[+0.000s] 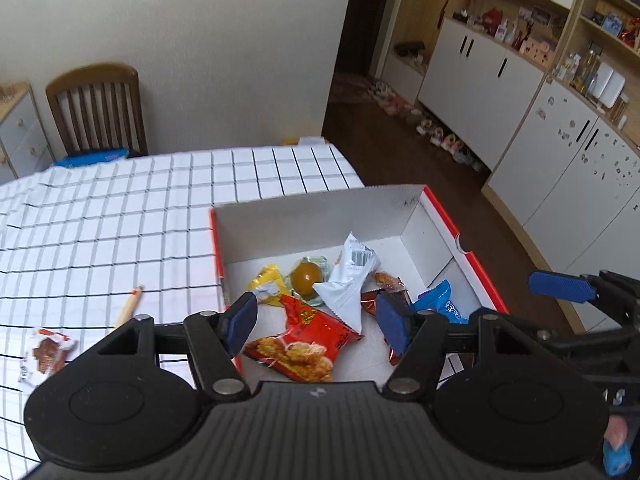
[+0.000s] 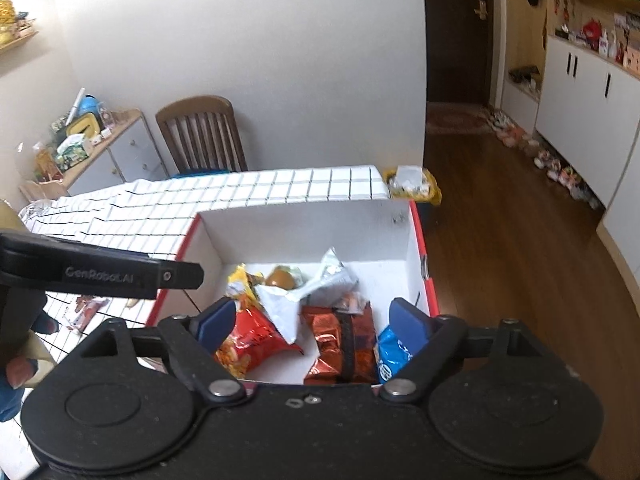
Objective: Organize snacks
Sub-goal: 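Move both tools back over the chocolate cake packet and wooden stick snack, then grasp the wooden stick snack with the right gripper while the left grasps the chocolate cake packet, then carry the stick snack and chocolate cake packet over the shoebox with both grippers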
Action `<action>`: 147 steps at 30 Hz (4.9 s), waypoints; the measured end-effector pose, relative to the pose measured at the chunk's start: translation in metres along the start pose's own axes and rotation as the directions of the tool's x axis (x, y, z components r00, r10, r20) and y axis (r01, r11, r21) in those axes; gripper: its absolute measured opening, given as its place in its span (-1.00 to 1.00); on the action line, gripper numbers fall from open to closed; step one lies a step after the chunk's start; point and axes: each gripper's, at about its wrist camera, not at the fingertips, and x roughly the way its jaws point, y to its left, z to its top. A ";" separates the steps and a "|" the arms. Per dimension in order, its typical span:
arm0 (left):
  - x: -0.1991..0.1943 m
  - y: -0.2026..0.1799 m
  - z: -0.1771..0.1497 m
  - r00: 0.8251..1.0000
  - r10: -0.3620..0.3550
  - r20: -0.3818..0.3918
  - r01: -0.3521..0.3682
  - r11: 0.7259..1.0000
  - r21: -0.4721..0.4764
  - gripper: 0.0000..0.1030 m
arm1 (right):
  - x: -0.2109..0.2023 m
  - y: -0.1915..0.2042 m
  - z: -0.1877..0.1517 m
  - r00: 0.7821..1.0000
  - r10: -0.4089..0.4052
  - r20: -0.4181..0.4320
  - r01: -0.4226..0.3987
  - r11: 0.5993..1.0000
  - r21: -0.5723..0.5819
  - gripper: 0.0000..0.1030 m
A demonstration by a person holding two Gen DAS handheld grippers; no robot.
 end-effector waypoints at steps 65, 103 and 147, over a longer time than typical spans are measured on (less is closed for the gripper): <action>0.031 0.302 -0.101 0.989 0.076 -0.126 -0.076 0.997 0.002 0.59 | 0.200 0.269 0.015 0.966 -0.071 -0.247 0.083 0.996 0.038 0.43; 0.060 0.303 -0.103 0.978 0.077 -0.193 -0.094 0.992 -0.080 -0.13 | 0.262 0.278 -0.002 0.928 -0.063 -0.368 0.073 0.997 0.013 -0.83; -0.068 0.109 -0.070 1.000 -0.005 0.001 0.005 1.000 -0.027 -0.13 | 0.025 0.169 -0.024 0.980 0.139 -0.145 -0.136 0.990 0.033 -0.83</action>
